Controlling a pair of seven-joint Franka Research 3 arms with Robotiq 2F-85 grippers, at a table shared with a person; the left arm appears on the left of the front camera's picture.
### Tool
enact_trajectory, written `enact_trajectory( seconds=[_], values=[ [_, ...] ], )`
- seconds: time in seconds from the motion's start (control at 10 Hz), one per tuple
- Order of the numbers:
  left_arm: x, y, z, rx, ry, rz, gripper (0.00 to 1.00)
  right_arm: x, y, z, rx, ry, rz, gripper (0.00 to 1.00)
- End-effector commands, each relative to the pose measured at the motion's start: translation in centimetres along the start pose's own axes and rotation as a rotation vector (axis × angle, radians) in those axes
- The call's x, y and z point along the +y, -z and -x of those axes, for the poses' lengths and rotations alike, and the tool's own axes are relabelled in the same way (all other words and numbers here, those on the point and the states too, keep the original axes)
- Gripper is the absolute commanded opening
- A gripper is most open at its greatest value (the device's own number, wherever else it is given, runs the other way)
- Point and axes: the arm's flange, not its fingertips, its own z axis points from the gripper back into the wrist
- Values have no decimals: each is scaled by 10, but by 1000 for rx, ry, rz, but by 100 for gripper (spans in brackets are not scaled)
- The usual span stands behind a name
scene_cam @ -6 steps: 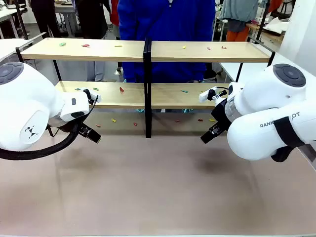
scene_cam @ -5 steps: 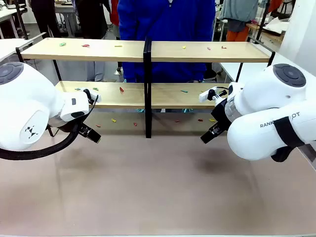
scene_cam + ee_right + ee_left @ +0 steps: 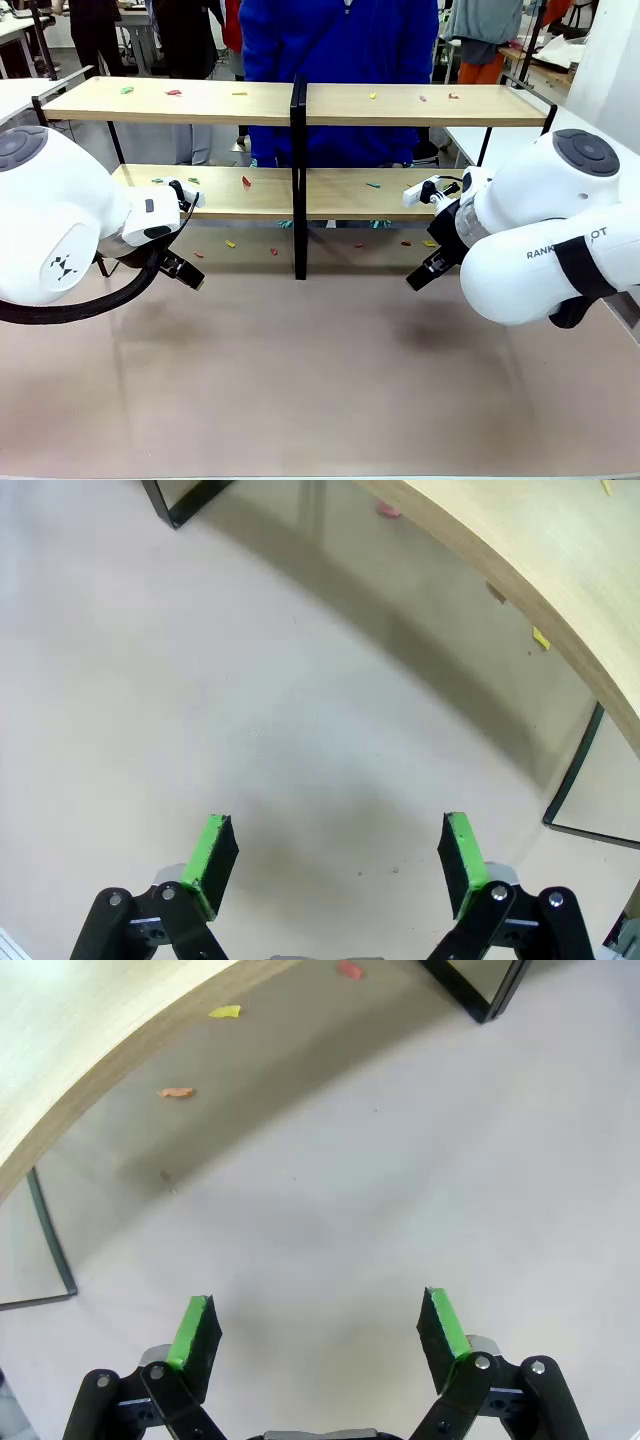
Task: Clean the shelves.
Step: Pick up the Duster when the human hands it over.
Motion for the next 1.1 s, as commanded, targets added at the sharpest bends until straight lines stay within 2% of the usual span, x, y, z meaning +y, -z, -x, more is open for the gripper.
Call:
enact_trajectory(
  seconds=[0.0, 0.7, 0.8, 1.0],
  values=[
    [0, 0, 0, 0, 1, 0, 100, 0, 0, 0, 0, 1, 0, 100],
    [0, 0, 0, 0, 0, 0, 100, 0, 0, 0, 0, 0, 0, 100],
    [1, -34, 10, -50, 61, 49, 100, -5, -28, 0, -22, -5, -31, 100],
    [7, -128, 43, -193, 175, 98, 100, -19, -111, 13, -120, -23, -10, 100]
  ],
)
